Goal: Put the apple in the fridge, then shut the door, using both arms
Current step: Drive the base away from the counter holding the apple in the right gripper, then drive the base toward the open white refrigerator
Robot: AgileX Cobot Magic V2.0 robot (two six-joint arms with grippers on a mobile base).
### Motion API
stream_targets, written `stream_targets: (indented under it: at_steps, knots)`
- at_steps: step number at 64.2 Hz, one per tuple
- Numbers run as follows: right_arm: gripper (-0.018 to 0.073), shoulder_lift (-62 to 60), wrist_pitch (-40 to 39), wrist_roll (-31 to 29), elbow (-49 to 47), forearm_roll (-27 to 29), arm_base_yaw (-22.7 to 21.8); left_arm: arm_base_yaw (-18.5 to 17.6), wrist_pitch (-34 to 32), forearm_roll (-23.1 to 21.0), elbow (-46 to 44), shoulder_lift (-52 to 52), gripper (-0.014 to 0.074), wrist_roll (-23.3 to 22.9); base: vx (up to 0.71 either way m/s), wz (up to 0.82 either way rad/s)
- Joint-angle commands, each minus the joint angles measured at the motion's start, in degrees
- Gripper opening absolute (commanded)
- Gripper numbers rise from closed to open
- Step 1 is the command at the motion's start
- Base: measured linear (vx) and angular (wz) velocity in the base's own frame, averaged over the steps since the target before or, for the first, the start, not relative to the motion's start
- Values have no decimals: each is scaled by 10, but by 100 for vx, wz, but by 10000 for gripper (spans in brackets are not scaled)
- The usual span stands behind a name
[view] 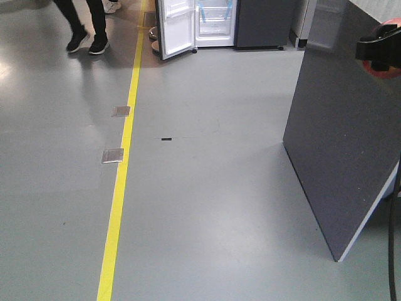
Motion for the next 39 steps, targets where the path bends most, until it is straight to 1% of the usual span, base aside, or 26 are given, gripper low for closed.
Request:
stream_targets:
  at_steps: [1, 39]
  knots:
    - [71, -19, -48, -4, -17, -1, -2, 0, -42, 0, 17, -8, -6, -1, 15, 1]
    - [71, -19, -48, -4, -17, -1, -2, 0, -42, 0, 17, -8, -6, -1, 16, 2]
